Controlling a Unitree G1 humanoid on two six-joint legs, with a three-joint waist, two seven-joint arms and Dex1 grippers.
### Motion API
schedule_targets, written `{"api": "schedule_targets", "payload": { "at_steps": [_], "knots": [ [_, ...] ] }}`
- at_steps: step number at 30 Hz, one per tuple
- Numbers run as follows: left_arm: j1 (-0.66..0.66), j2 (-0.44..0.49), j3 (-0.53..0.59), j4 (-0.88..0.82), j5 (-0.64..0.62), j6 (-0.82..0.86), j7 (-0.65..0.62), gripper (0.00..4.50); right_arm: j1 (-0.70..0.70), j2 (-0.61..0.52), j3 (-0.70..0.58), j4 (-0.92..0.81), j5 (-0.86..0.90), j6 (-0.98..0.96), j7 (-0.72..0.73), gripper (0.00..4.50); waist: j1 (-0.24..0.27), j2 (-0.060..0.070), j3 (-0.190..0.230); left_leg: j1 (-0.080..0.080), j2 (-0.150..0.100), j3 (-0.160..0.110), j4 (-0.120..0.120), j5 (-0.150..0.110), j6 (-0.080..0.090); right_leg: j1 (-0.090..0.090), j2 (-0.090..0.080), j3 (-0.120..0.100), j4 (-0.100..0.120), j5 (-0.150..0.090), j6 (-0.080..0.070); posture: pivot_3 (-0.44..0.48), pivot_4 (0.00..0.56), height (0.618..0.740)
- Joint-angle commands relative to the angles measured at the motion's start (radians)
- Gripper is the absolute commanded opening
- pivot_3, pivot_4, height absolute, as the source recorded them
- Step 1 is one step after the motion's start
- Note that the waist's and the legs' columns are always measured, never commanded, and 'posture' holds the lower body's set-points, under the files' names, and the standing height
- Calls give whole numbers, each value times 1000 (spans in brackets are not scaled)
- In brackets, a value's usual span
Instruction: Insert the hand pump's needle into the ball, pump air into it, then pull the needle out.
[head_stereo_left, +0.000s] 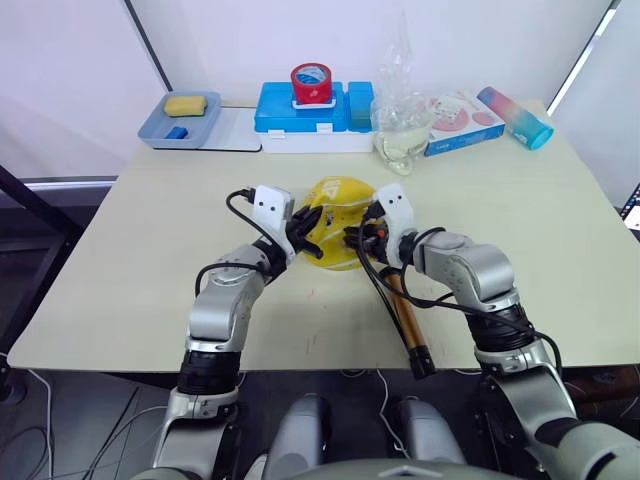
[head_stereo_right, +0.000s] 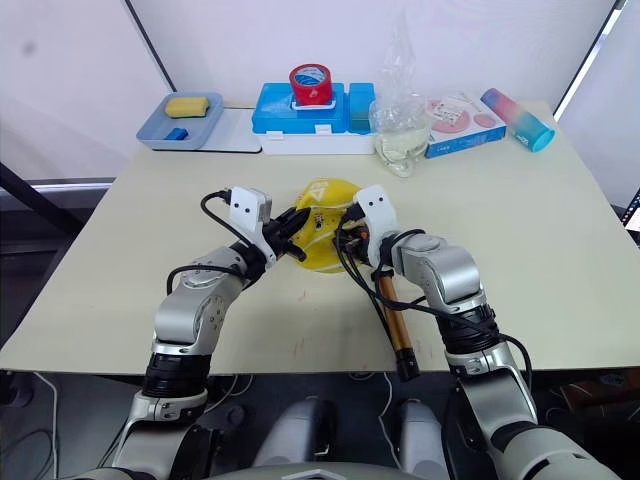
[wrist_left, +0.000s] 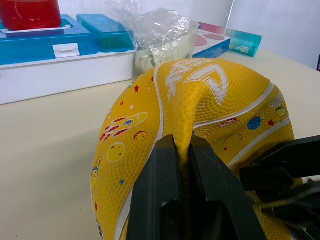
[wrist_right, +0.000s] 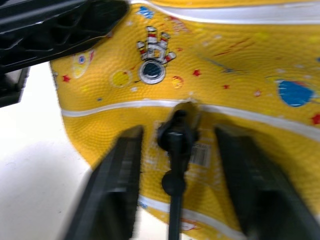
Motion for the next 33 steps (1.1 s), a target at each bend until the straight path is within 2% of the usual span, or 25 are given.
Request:
{"api": "schedule_targets", "payload": {
  "at_steps": [1,8,12,21,33],
  "knots": [
    [46,-5,-60,62,9,43,-9,0,-7,4,-11,-18,7,-25,-2,348,0,0,0,0,0,0,0,0,0,0,0,0,0,0,0,0,150,739],
    [41,-4,-62,66,9,43,-12,0,-47,-19,68,-29,-36,-17,-5,359,-1,0,0,1,0,0,1,0,0,0,0,1,1,0,0,0,150,739],
    [28,5,-79,77,9,51,-31,0,-111,-61,166,-20,-95,15,4,359,-3,0,0,1,0,1,1,0,0,0,0,1,2,0,0,0,150,739],
    [5,3,-91,102,18,46,-39,0,-182,-67,248,53,-140,89,22,359,-3,0,-1,3,0,1,2,0,0,1,0,1,3,0,0,0,150,739],
    [-11,-11,-98,128,19,41,-48,0,-247,-12,314,230,-200,51,50,359,-6,1,-9,13,2,1,0,0,0,8,0,1,4,0,0,0,150,739]
  ]
}}
